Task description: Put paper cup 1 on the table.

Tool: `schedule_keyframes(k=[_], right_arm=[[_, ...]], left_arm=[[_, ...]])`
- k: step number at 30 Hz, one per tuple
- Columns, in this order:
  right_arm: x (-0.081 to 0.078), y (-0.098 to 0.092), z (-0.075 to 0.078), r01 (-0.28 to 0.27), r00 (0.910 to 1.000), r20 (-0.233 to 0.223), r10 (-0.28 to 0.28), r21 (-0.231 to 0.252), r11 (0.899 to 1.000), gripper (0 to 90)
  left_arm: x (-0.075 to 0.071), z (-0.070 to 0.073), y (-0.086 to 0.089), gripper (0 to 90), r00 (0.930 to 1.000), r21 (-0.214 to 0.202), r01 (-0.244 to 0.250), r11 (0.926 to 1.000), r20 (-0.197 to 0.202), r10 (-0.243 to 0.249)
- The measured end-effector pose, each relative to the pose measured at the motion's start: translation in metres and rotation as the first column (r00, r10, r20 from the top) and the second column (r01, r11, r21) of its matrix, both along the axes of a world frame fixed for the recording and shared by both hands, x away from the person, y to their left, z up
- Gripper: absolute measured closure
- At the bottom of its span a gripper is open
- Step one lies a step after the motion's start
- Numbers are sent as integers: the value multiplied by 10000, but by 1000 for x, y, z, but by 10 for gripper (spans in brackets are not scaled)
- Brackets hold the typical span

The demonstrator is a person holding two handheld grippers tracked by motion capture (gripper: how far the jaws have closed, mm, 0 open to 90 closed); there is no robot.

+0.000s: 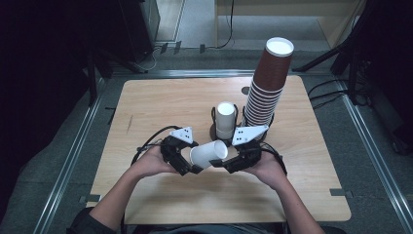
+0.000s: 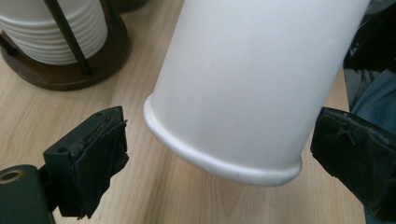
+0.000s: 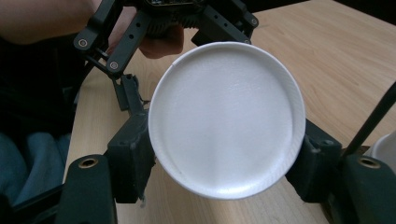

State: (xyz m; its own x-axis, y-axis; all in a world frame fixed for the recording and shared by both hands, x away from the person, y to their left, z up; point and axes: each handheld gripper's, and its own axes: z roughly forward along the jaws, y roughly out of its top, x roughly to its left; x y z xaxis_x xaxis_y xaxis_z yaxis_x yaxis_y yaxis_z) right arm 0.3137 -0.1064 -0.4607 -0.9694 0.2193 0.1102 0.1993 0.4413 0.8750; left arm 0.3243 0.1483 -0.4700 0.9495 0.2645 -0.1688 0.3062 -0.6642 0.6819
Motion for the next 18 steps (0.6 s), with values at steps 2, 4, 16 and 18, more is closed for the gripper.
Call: schedule_keyframes(k=[2, 4, 16, 18], right_arm=[[0, -2, 0, 85, 9999, -99, -84, 157, 9998, 333], [0, -3, -1, 109, 9996, -262, -97, 447, 9989, 333], [0, 2, -2, 61, 9957, -917, 117, 1910, 9816, 333], [1, 1, -3, 127, 9948, -1014, 79, 2004, 9796, 333]], left_arm=[[-1, 1, 0, 37, 9999, -139, -48, 9999, 98, 49], [-1, 2, 0, 37, 9999, -285, -58, 9996, 124, 61], [-5, 8, -1, 61, 9991, -1203, -108, 9927, 394, 157], [-4, 10, 2, 69, 9991, -1422, -180, 9897, 358, 233]])
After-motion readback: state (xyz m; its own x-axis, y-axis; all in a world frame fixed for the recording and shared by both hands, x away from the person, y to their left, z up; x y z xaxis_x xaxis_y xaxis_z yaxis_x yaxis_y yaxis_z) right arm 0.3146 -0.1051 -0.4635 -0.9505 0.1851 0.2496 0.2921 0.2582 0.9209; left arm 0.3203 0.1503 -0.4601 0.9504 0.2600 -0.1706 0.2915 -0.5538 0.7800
